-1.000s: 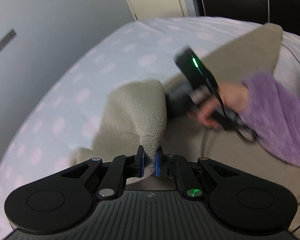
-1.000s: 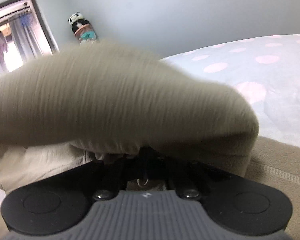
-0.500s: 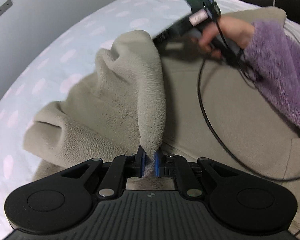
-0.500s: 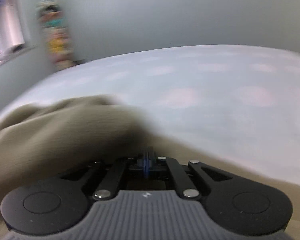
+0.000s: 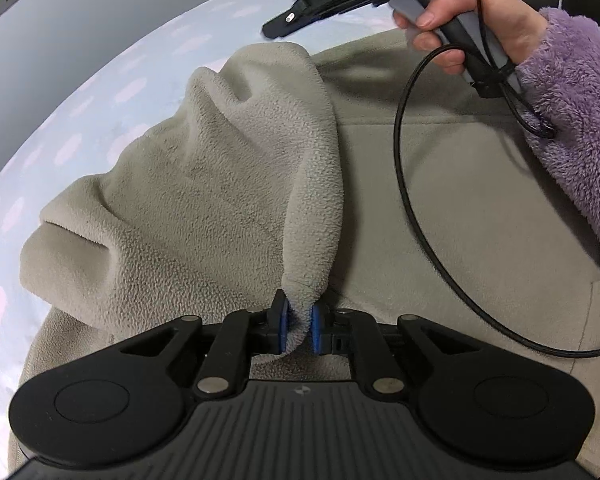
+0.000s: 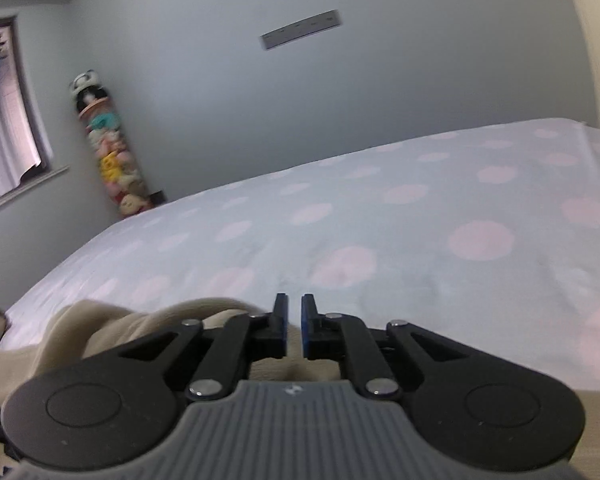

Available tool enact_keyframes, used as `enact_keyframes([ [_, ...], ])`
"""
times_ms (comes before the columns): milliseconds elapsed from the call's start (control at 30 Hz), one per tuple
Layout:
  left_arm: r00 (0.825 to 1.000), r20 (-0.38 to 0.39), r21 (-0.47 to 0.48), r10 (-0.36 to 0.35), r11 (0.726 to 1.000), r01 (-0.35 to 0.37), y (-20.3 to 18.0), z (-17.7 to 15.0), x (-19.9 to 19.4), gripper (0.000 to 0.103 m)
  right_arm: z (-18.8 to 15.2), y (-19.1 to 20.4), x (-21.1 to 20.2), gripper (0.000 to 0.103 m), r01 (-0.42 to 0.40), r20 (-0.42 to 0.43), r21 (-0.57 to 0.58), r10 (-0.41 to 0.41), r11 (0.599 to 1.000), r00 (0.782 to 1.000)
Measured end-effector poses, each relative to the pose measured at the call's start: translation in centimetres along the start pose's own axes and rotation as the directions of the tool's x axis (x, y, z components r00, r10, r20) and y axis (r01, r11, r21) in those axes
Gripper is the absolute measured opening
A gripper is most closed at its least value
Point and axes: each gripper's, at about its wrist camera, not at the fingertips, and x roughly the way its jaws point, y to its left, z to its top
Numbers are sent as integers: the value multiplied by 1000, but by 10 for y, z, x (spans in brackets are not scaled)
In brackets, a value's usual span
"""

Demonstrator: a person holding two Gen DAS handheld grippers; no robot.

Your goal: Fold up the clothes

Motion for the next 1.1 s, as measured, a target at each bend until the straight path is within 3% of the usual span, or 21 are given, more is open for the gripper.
enact_keyframes([
  [67, 1000, 0, -2, 3, 1000, -3, 1, -2, -2, 9, -2, 0, 6, 42, -10, -29, 9, 10, 1000, 1000],
  [100, 1000, 1, -4, 2, 1000, -2, 1, -3, -2, 9, -4, -4, 10, 44, -18, -43, 34, 19, 999, 999],
  [233, 1000, 1, -5, -2, 1000, 2, -2, -4, 0, 10, -7, -20, 12, 44, -35, -58, 145, 44, 989, 997],
  [367, 1000, 3, -10, -4, 1000, 5, -2, -6, -2, 10, -15, -27, 18, 45, -43, -114, 178, 64, 983, 991],
  [567, 1000, -10, -11, -9, 1000, 9, -4, -6, -3, 10, -22, -8, 7, 45, -43, -187, 56, 53, 997, 981],
  [800, 1000, -27, -10, -9, 1000, 9, -7, -6, -4, 10, -35, -16, 16, 46, -114, -221, 96, 133, 989, 966],
  [900, 999, -32, 6, 0, 1000, 1, -10, -6, -6, 10, -39, -18, 21, 47, -161, -225, 126, 186, 979, 956],
  [967, 999, -32, 14, 4, 1000, -4, -12, -7, -8, 10, -39, -17, 20, 40, -172, -214, 123, 195, 977, 957],
  [1100, 1000, -28, 23, 13, 1000, -12, -19, -18, -13, 10, -33, 1, 4, 31, -138, -102, -58, 132, 989, 986],
])
